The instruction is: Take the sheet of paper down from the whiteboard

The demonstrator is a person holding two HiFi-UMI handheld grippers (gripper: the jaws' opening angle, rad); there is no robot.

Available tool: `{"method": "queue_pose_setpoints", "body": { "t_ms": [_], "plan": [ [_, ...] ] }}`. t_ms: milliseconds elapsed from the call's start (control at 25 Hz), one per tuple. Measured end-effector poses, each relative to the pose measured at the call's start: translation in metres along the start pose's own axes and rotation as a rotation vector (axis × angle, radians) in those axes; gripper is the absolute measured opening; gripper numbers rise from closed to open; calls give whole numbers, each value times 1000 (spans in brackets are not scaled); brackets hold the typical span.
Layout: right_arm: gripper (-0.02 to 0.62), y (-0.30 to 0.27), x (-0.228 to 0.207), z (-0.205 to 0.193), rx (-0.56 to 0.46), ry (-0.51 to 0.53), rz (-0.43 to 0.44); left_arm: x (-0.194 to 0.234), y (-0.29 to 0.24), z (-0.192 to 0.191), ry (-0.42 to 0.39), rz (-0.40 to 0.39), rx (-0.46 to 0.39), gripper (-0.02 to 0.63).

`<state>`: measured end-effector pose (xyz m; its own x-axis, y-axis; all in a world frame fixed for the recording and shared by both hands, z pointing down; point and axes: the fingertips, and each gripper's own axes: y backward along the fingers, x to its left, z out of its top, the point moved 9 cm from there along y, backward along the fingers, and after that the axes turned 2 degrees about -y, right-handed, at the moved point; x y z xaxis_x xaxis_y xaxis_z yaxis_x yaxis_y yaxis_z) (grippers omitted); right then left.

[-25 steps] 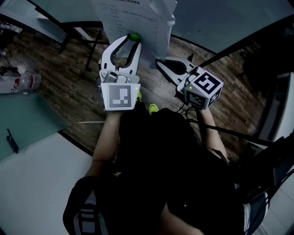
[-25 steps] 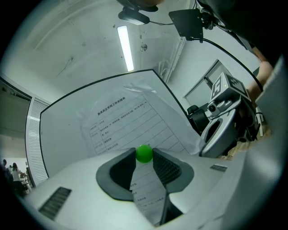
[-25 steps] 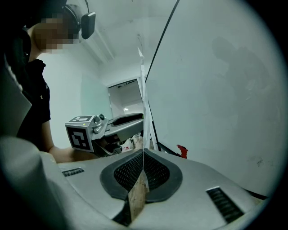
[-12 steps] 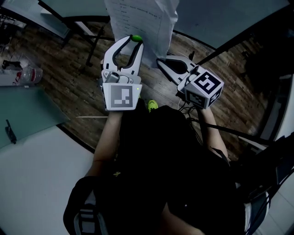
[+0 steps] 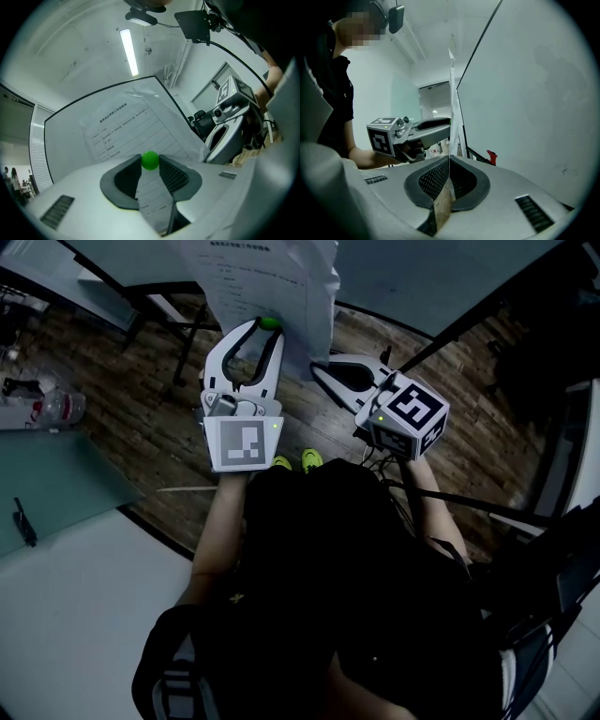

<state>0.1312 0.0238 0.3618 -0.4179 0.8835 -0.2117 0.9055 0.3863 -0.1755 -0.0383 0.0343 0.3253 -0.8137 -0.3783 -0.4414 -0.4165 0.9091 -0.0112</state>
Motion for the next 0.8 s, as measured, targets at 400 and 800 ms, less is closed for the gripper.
{"method": "queue_pose_setpoints", "body": {
  "t_ms": [400, 800],
  "plan": [
    [-6, 3, 2, 5, 18, 15, -4, -1, -4, 5, -22, -28, -10, 140],
    [-6, 3, 6, 5, 12, 15, -20, 0, -1, 6, -24, -37, -10, 138]
  ]
}}
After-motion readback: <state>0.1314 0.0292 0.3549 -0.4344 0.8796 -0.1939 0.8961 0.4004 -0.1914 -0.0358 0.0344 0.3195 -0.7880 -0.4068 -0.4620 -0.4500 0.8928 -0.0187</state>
